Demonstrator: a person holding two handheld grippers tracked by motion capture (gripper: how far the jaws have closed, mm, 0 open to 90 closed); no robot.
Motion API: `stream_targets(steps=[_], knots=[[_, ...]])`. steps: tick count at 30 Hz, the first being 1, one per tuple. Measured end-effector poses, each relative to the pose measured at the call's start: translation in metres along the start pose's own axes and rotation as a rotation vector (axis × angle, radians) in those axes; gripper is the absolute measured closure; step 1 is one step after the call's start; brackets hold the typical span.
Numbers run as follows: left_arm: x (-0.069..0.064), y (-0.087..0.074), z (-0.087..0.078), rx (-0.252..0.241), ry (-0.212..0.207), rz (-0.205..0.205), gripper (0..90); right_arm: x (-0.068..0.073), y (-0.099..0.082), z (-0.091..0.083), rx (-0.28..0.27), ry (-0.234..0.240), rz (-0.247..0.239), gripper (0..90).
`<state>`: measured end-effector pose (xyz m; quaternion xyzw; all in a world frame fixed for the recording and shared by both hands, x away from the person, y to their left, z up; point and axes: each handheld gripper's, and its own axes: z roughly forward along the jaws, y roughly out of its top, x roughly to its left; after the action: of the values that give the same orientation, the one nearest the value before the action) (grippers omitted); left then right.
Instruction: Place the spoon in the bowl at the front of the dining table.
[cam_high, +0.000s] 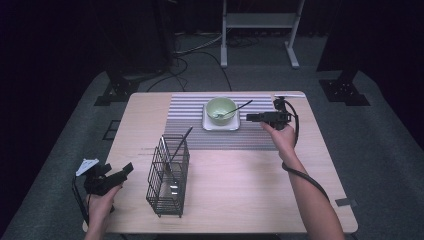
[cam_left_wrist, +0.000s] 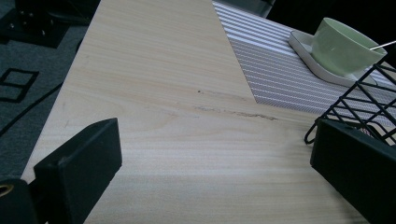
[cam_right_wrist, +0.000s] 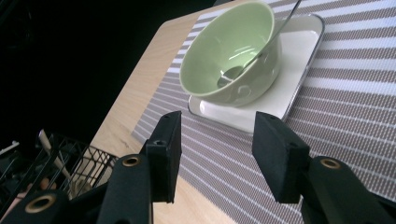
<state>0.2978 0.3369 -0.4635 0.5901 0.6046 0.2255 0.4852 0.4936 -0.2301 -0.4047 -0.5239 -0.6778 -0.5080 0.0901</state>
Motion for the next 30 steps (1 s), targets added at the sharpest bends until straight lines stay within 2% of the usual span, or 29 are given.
stream_targets(steps=[15, 26, 30], knots=[[0.000, -0.001, 0.001, 0.006, -0.001, 0.005, 1.0, 0.007, -0.020, -0.009, 0.025, 0.051, -0.023, 50.1], [0.000, -0.001, 0.000, 0.007, -0.001, 0.007, 0.9, 0.015, -0.029, -0.006, 0.054, 0.064, -0.052, 43.3], [0.000, -0.001, 0.000, 0.007, -0.001, 0.007, 1.0, 0.018, -0.032, -0.008, 0.048, 0.068, -0.058, 40.3]])
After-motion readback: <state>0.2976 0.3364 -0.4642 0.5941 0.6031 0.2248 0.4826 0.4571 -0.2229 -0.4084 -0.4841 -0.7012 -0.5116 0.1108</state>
